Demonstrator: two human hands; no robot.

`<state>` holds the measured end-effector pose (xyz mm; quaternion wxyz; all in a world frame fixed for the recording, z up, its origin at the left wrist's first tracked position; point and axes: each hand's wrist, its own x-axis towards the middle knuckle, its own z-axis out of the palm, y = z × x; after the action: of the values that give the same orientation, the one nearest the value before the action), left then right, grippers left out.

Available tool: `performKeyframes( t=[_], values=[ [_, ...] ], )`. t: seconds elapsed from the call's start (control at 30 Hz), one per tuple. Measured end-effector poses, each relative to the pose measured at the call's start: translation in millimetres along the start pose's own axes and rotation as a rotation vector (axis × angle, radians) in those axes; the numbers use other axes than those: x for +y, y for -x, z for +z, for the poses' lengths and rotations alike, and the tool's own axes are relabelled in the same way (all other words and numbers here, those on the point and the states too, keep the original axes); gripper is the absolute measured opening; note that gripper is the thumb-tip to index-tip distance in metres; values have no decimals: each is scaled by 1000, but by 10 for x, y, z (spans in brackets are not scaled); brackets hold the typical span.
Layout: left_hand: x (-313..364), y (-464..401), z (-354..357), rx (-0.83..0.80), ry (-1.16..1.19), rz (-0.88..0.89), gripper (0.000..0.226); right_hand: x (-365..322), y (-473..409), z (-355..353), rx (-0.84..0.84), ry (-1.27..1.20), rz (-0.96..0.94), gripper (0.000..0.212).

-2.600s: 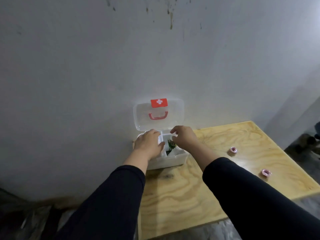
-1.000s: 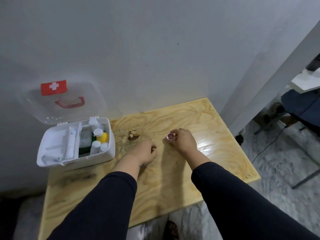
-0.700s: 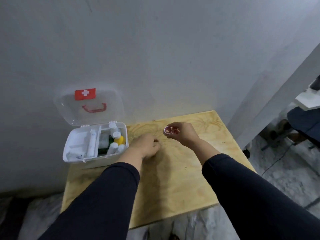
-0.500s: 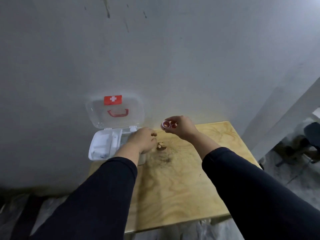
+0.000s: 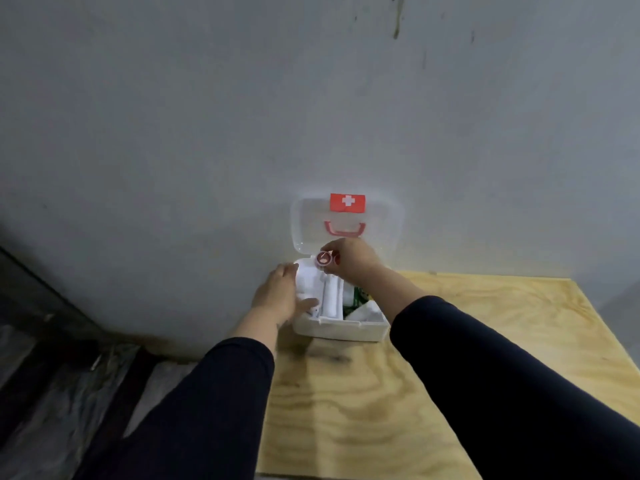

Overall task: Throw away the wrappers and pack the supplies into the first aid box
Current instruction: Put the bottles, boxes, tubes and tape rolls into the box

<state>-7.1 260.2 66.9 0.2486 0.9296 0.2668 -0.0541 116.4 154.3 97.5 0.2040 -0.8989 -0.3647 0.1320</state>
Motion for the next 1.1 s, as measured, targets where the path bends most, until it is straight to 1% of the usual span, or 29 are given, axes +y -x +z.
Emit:
performKeyframes(
  t=[0.1,0.2,0.3,0.37,0.5,0.63,0.8,1.1],
  values=[
    [-208,-134,101,-34,128,4,97,-138,-199,211,-39,64,15,39],
    [-353,-287,236,-81,196,5,96,-200,-323,433,-35,130,54,32],
    [-327,-227,172,-95,192,57,92,-252,-386,570,6,138,93,30],
    [-325,-173,142,-102,193,70,97,-296,-399,603,21,128,108,30],
    [-330,-152,128,-126,164,83,107,-297,-384,583,21,84,141,40],
    [-360,-173,131,-120,190,73,105,-225,-349,504,14,16,168,34],
    [-343,-161,144,-101,184,92,102,-184,-269,415,32,-34,204,38],
    [-345,-148,155,-101,216,93,109,-226,-203,595,50,-49,230,30]
  ],
)
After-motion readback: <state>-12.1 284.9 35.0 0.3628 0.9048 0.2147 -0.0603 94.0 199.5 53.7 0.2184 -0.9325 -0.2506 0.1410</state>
